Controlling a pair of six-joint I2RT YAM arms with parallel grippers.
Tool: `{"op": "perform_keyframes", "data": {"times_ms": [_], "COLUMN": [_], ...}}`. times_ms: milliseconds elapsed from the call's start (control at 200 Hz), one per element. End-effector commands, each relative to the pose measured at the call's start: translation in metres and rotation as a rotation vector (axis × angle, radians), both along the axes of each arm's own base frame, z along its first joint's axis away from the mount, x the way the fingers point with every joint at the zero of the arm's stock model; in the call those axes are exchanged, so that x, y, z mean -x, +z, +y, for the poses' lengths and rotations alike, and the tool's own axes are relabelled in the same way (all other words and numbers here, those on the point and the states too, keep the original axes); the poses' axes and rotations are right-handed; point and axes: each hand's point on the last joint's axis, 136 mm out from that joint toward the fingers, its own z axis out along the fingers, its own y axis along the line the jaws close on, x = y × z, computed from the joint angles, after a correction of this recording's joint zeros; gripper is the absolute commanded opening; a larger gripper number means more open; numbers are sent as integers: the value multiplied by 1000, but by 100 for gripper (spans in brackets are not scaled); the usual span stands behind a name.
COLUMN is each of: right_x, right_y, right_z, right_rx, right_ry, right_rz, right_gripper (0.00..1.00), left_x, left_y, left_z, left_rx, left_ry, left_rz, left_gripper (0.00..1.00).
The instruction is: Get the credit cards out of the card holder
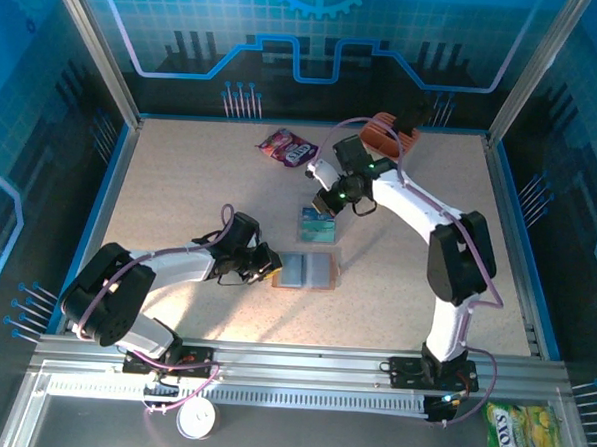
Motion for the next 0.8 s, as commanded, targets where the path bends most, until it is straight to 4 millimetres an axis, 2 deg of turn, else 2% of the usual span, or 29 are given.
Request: {"op": "perform_keyframes", "data": {"times_ms": [0, 270, 470, 630, 795], "right_x": [21, 66, 95, 112, 118], "right_y": [12, 1, -4, -14, -23], "right_z": [13, 15, 29, 40, 44], "right_rx": [-109, -278, -372, -358, -365], "right_ry": [-78, -309, -347, -342, -389], "right_rz": [45, 194, 282, 347, 422], "right_gripper": [12, 15, 15, 16, 16], "left_x": [-1, 6, 9, 10, 14], "left_y": [2, -4, -5, -7, -5], "left_z": [-2, 2, 6, 9, 12], "left_rx": [7, 1, -23, -45, -57], "left_ry": [-17, -20, -26, -36, -37], "left_rz": [-12, -2, -7, -4, -9], "left_gripper": [16, 16, 15, 14, 11]}}
